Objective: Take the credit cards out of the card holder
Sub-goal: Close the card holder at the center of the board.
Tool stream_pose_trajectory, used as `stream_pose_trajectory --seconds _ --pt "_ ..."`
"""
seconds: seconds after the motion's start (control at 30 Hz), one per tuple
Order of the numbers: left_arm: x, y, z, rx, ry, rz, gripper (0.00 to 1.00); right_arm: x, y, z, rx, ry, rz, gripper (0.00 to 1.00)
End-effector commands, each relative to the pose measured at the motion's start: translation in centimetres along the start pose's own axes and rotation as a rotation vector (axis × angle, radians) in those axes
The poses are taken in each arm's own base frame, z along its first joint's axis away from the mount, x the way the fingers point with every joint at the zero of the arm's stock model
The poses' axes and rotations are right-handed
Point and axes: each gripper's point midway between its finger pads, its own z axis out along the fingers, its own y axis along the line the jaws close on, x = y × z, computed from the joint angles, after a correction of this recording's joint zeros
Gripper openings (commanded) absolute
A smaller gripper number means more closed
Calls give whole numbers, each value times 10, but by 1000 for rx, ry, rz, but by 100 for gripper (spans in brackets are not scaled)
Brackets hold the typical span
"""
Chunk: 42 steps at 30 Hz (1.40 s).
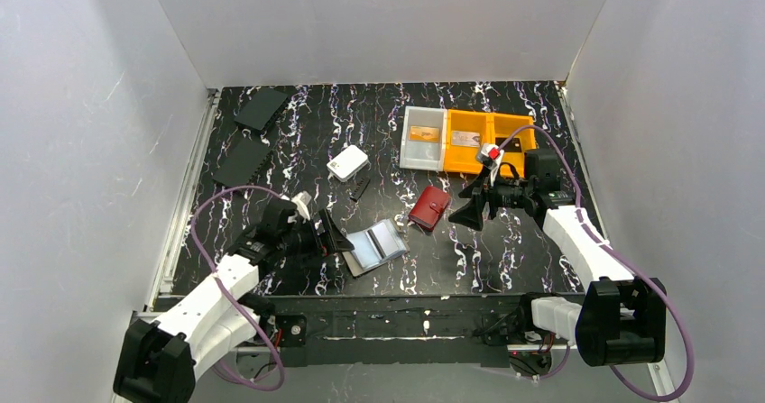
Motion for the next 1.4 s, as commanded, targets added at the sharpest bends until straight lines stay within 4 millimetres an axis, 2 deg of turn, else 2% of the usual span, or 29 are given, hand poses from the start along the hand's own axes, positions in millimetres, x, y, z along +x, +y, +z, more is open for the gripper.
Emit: stream_pose_trajectory --seconds 0.0,0.2,0.4,0.83,1.37 --pt "7 -4 16 94 12 -71 84 -9 4 -2 -17 -36 -67 98" --pt "8 0 27 113 11 -108 84 -7 3 -1 -19 -32 -63 98" --pt "4 -6 29 133 14 -106 84 -5 3 0 -21 -29 -57 98" --pt "2 -11 37 170 21 -158 73 -4 4 0 -30 -30 -57 98" --pt "-21 -53 23 315 -27 -89 65 -3 3 0 -30 -29 -57 98"
